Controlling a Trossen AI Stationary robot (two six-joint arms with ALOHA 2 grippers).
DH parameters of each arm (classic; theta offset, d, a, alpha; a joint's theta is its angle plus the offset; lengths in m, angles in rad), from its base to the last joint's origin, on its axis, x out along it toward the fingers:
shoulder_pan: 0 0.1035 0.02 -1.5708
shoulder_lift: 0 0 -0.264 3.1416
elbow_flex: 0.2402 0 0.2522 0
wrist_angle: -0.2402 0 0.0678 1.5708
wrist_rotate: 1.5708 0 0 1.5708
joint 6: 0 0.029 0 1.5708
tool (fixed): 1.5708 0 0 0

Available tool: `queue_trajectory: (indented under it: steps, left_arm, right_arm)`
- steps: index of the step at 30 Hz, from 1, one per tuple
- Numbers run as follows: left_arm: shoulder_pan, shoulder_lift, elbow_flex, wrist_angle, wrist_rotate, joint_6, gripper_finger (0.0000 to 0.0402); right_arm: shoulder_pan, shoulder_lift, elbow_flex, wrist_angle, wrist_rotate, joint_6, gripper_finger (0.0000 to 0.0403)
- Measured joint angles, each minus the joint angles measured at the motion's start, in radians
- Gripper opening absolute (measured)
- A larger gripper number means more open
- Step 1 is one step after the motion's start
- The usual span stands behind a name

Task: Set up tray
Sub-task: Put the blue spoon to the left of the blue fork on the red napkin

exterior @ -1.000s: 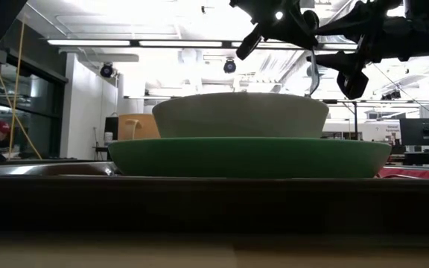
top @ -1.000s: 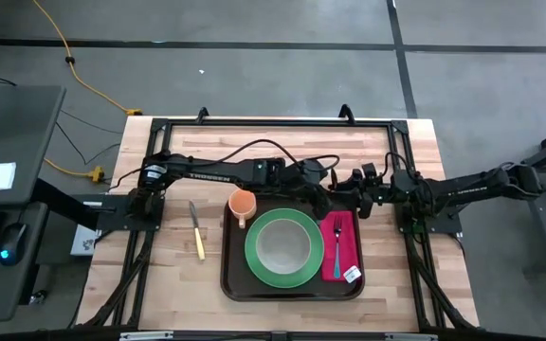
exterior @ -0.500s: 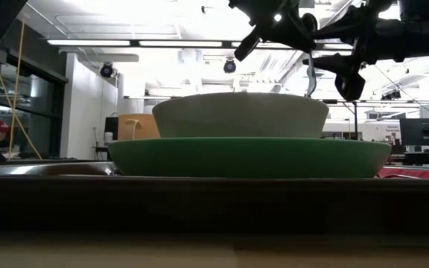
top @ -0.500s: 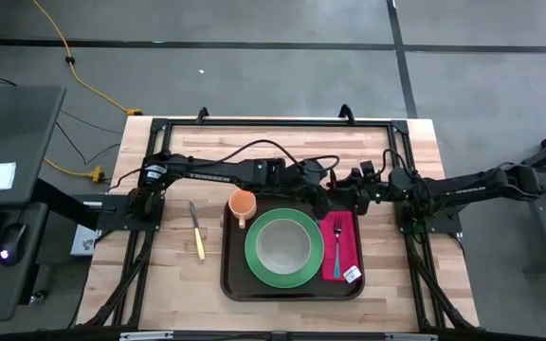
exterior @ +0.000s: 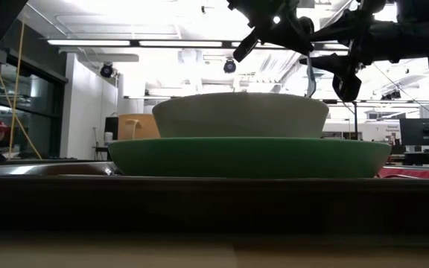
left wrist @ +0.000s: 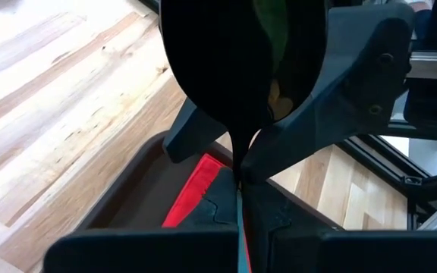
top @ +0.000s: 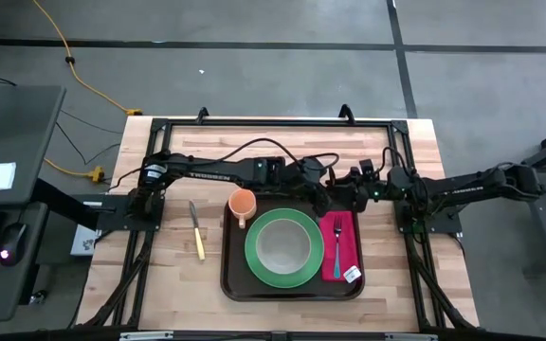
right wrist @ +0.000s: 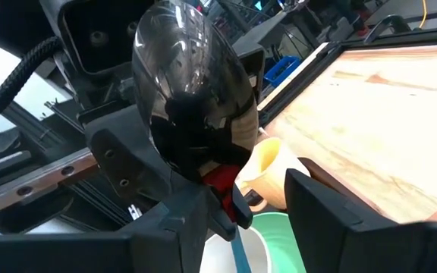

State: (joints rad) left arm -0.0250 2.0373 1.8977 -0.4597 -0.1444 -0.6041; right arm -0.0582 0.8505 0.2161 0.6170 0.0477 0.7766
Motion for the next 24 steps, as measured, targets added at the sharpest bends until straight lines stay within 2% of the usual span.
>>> queue_trajectory:
  steps: [12,24]
  left_arm:
    - [0.002,0.010,0.000,0.017,0.003,0.001,0.0030]
    - [0.002,0.011,0.000,0.025,0.000,0.002,0.0030]
  right_arm:
    - [-0.021,0.000,0.000,-0.006,-0.005,0.024,0.0115]
    - [-0.020,0.000,0.000,-0.005,-0.002,0.027,0.0043]
